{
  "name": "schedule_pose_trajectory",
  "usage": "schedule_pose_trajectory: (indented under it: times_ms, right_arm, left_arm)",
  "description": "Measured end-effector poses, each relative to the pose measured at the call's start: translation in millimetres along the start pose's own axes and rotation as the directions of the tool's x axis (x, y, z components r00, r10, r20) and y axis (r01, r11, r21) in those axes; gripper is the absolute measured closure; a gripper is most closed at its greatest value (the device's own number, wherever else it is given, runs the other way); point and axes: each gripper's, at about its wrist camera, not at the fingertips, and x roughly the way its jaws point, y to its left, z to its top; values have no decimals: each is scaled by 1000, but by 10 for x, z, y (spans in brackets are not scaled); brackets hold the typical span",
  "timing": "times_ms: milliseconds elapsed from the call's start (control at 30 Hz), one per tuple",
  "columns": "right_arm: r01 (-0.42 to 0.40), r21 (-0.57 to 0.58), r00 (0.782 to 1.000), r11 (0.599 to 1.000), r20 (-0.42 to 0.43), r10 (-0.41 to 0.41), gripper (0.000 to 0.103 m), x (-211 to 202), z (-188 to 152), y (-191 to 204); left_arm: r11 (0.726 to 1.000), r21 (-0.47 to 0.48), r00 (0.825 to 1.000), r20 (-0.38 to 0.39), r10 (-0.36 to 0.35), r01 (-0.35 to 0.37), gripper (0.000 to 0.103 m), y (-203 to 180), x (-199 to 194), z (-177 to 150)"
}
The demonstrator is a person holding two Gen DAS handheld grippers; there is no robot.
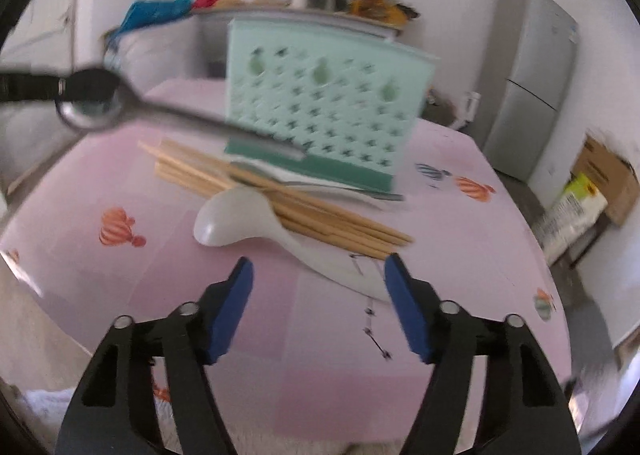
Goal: Organize utensils
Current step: 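Lift the steel ladle with the left gripper while the right gripper grasps the white round ladle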
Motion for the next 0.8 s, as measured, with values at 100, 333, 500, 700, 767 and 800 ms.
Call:
schedule_pose_trajectory:
  times_ms: [100, 333, 500, 700, 767, 800]
  right_arm:
    - [-9, -63, 999, 998, -37, 7, 52, 149, 27, 97]
    - [14, -158, 999, 987, -43, -21, 65, 247, 98, 266]
    - [20, -175, 998, 984, -50, -29, 78, 270, 122, 353]
    - [69, -225, 996, 972, -37, -80, 89, 240, 95, 454]
    - [79, -227, 996, 971, -27, -87, 91, 236, 101, 443]
    - [86, -223, 996, 971, -18, -92, 92, 199, 89, 435]
  left_arm:
    - [1000, -15, 1000, 2, 13, -13, 101, 43, 18, 24]
    - [999, -28, 999, 5, 32, -32, 101, 124, 46, 45]
    - [999, -37, 999, 13, 34, -33, 101, 160, 21, 51]
    - [999, -31, 998, 39, 38, -37, 101, 151, -64, 72]
    - [999, -29, 998, 47, 42, -40, 101, 149, -97, 86]
    - [999, -29, 998, 52, 43, -42, 101, 148, -111, 95]
